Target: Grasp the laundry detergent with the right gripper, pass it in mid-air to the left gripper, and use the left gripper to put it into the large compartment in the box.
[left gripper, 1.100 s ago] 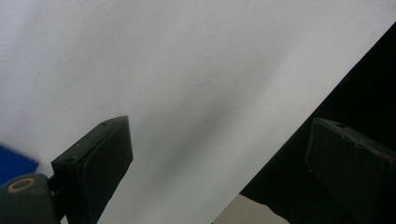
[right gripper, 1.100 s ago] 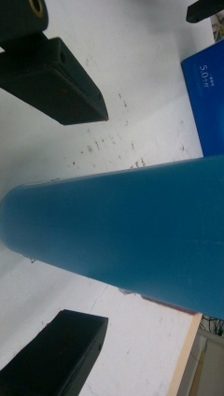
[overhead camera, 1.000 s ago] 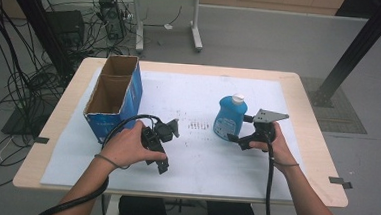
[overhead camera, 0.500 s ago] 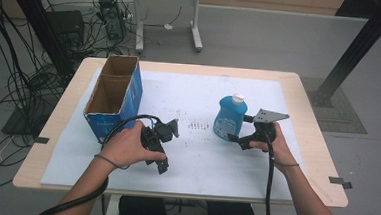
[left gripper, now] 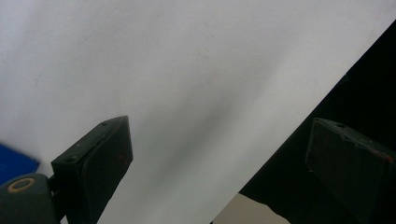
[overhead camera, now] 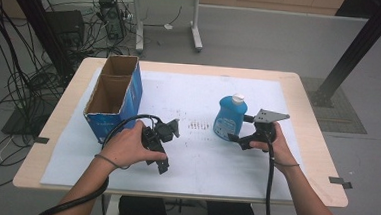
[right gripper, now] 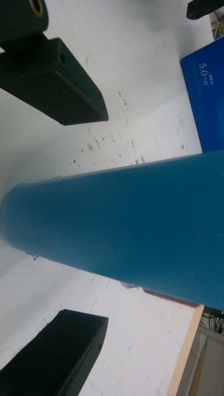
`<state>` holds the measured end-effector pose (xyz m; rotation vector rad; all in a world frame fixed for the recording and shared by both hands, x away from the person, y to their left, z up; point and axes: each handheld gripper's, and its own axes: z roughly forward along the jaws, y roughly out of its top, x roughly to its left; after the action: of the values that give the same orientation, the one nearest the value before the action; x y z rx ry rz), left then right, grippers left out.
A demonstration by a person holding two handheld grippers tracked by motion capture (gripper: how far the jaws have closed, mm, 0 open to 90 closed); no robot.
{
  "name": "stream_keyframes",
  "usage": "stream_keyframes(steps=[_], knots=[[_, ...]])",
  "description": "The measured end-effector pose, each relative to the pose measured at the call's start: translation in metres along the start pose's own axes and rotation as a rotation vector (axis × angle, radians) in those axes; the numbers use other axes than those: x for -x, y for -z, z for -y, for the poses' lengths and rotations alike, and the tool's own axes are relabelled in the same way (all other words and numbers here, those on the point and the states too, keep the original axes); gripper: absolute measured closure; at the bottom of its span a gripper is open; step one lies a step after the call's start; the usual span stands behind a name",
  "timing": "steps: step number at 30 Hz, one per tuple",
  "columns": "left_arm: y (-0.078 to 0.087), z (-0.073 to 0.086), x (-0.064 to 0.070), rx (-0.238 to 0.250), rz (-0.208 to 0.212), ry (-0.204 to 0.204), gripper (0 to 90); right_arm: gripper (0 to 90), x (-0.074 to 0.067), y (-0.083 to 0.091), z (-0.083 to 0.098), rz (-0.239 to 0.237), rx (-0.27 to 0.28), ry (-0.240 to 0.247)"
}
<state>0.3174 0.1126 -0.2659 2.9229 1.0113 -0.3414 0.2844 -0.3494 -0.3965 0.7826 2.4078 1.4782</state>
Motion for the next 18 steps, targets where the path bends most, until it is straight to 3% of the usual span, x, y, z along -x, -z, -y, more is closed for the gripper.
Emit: stream_keyframes(steps=[18], knots=[[-0.0006,0.0000,0.0003,-0.002,0.001,0.001,7.6,3.2,0.0005,-0.0002,0.0006,-0.004,0.003,0.000]])
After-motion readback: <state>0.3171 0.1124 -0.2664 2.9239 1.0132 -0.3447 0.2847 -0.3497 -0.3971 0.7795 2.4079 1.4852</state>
